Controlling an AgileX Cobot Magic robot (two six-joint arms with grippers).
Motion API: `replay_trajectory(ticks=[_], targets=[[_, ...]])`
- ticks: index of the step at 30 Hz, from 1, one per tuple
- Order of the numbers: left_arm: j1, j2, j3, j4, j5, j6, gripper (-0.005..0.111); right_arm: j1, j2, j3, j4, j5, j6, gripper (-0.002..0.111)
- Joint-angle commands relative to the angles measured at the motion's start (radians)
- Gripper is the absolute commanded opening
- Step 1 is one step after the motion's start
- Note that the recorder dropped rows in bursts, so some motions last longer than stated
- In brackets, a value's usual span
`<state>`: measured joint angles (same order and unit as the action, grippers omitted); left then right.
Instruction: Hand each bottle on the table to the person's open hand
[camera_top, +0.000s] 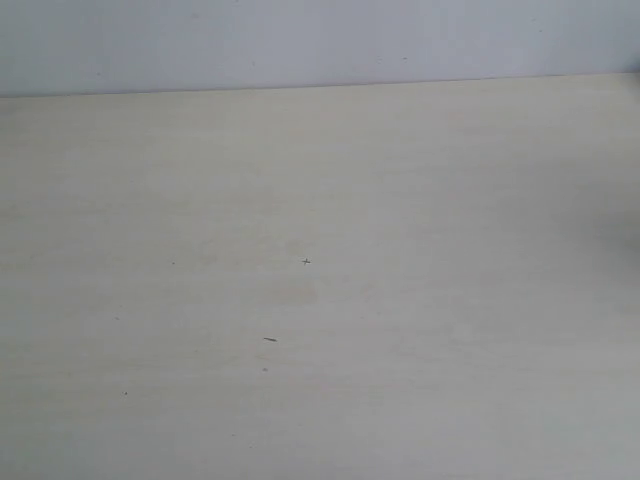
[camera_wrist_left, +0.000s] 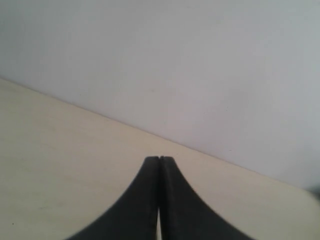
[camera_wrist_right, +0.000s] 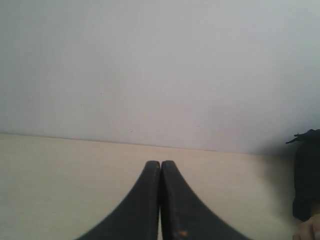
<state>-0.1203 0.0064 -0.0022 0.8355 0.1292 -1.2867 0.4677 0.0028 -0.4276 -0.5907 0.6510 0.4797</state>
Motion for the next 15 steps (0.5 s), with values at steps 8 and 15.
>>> replay_trajectory(ticks=[8,15], targets=[[0.032,-0.006,0.002,-0.794,-0.031,1.14,0.0,0.003,-0.003,0.007,0.008,-0.002,0.001,0.0],[0.061,-0.006,0.002,-0.767,0.057,1.045,0.0,0.003,-0.003,0.007,0.008,-0.002,0.001,0.0]])
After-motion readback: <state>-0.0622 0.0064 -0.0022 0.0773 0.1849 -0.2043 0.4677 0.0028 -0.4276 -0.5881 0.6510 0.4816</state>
